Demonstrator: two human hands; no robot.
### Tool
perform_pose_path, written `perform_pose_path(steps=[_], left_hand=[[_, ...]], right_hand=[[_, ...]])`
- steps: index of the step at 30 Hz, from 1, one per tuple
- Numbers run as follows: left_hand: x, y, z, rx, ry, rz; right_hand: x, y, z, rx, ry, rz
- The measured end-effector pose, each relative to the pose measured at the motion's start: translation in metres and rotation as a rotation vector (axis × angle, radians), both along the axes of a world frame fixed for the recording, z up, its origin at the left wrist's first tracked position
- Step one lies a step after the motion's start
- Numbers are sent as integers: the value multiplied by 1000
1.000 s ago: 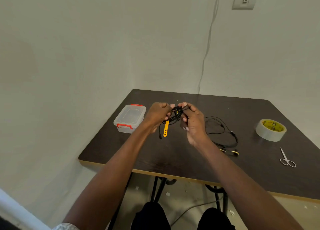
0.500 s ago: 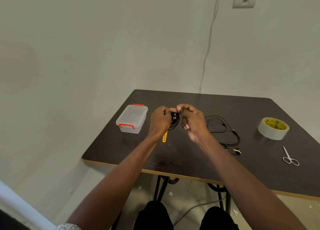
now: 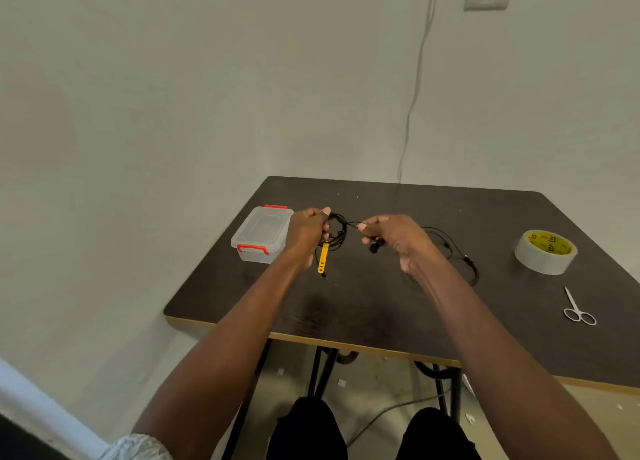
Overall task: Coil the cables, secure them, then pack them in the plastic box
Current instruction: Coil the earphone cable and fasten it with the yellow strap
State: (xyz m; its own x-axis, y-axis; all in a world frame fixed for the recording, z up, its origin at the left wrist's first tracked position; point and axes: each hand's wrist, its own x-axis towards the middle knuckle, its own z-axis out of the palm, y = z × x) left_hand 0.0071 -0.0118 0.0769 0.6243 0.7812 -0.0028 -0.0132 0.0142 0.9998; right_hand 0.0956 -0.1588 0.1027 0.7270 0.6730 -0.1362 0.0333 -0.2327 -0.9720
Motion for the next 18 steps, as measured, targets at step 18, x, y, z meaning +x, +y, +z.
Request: perform_pose_path(steps=[18], left_hand=[[22,2,-18,-273,173,-49]], right_hand=[[16,25,-68,4,186,109]])
